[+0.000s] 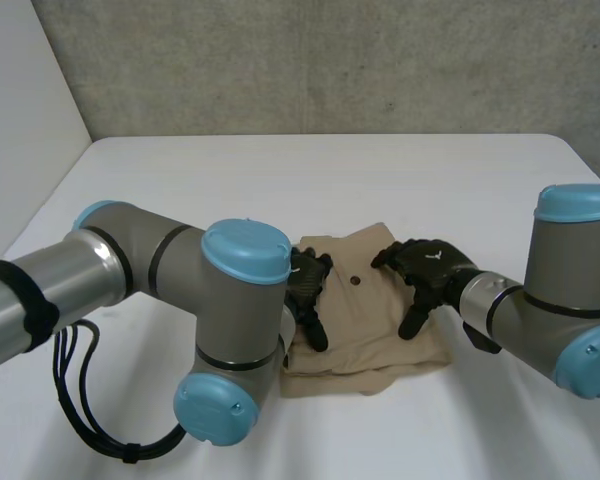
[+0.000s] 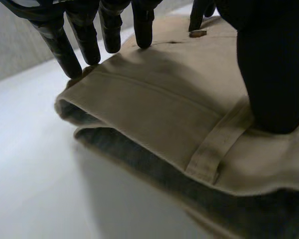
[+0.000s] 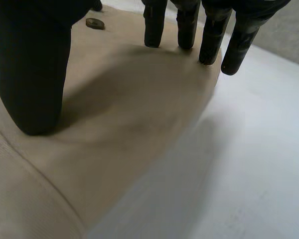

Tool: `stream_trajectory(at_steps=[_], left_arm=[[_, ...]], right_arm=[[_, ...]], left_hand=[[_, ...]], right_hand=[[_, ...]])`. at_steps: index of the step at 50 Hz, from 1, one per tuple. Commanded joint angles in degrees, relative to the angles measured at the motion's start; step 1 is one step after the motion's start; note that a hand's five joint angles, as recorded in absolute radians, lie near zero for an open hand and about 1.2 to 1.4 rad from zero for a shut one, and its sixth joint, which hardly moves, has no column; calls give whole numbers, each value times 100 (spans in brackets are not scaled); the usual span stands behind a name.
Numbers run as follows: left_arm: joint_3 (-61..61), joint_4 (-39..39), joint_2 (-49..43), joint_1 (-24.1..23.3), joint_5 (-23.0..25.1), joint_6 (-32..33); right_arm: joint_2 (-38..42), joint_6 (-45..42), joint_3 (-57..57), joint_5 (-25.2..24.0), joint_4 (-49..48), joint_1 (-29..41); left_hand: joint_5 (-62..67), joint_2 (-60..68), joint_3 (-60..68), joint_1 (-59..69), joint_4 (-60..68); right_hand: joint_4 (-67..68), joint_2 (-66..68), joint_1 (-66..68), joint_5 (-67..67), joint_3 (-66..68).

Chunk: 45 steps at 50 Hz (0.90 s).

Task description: Fold the shorts.

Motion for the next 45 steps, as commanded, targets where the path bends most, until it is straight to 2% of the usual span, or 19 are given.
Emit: stream_trajectory(at_steps=[1,5,13,17,18,21,23,29,33,39,45], left_arm=[[-80,-51,81,54,-12,22],[-9,-60,388,71,32,39],[-44,-51,1714,150,23,224],[-115,-95,2602,554,14,277],[-167,-199,2969,816,14,277],[-203,-498,3428,1239,14,277],[-141,-876,3728,1530,23,277],[-158,-1544,4071,2048,399,259],[-176,-1650,4106,2137,830,215],[-255,-1651,4106,2119,946,83],[-449,-1633,4133,2084,972,-22]], right_arm=[[103,-711,-102,214,-4,43],[-99,-852,-224,495,13,96],[-1303,-537,-664,1023,-31,298],[-1856,78,-980,1619,-22,298],[-2136,253,-1103,2039,13,255],[-2445,273,-1270,2690,319,228],[-2473,238,-1376,2807,627,228],[-2482,282,-1719,2658,1402,289],[-2473,282,-1754,2614,1402,254],[-2482,264,-1693,2474,1402,254],[-2455,150,-1535,1640,1402,228]], left_hand=[[-268,-176,-228,-105,-173],[-268,-176,-228,-105,-173],[-268,-176,-228,-105,-173],[-268,-176,-228,-105,-173],[-268,-176,-228,-105,-173],[-268,-176,-228,-105,-173],[-268,-176,-228,-105,-173],[-268,-176,-228,-105,-173],[-268,-176,-228,-105,-173],[-268,-176,-228,-105,-173],[-268,-176,-228,-105,-173]], right_hand=[[-362,-274,-166,-454,-225],[-362,-274,-166,-454,-225],[-362,-274,-166,-454,-225],[-362,-274,-166,-454,-225],[-362,-274,-166,-454,-225],[-362,-274,-166,-454,-225],[-362,-274,-166,-454,-225],[-362,-274,-166,-454,-225],[-362,-274,-166,-454,-225],[-362,-274,-166,-454,-225],[-362,-274,-166,-454,-225]])
